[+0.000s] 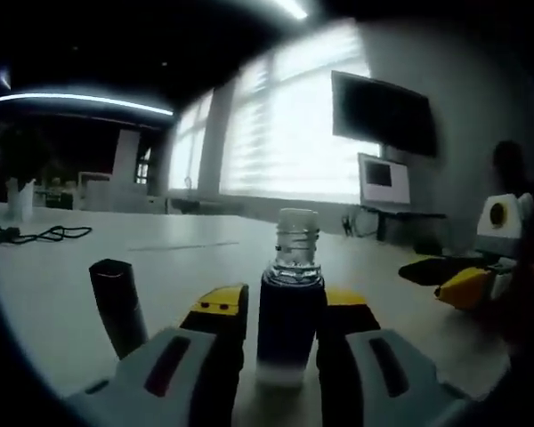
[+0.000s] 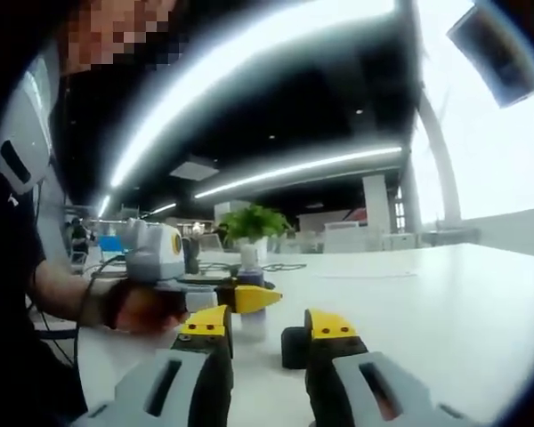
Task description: Pick up cosmetic bottle twist off cap place on table pick up cap screw tight cap place on table
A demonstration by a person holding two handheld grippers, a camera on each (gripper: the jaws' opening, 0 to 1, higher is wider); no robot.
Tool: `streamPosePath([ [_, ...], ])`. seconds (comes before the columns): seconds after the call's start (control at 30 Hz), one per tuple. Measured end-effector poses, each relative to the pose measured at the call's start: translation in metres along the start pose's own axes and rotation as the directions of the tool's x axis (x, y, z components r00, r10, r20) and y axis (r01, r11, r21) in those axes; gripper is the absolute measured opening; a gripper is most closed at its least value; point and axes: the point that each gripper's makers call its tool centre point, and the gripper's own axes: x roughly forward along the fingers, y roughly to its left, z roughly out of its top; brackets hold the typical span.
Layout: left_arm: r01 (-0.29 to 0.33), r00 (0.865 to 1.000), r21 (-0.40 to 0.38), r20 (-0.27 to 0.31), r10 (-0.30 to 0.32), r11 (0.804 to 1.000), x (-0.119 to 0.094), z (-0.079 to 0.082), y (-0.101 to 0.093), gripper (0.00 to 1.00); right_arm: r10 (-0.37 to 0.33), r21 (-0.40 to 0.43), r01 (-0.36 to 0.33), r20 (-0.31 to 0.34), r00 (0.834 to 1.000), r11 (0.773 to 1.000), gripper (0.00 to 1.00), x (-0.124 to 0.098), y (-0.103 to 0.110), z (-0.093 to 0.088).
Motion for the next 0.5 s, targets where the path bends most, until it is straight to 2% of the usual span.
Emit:
streamPosePath([
  [0.07,0.002,1.0,-0.002,-0.002,-0.002,1.0,-0.0004,-0.0004,-0.0004,0.16,0.001,-0.003,-0.001,-0.001,1.0,1.0,0.25,-0.0001,0.0004,-0.0002],
  [0.33,0.01,1.0,0.003,-0.01,-0.01,1.0,0.0019,-0.0018,0.0007,0.15,-0.003,-0.007,0.003,0.0,1.0,1.0,0.24,-0.0008,-0.0009,-0.0005],
  [0.5,0.042,0.999,-0.042,-0.007,-0.043,0.998,-0.0026,-0.0009,-0.0017,0.14,-0.004,-0.005,0.004,0.003,1.0,1.0,0.24,-0.0013,-0.0005,0.0],
])
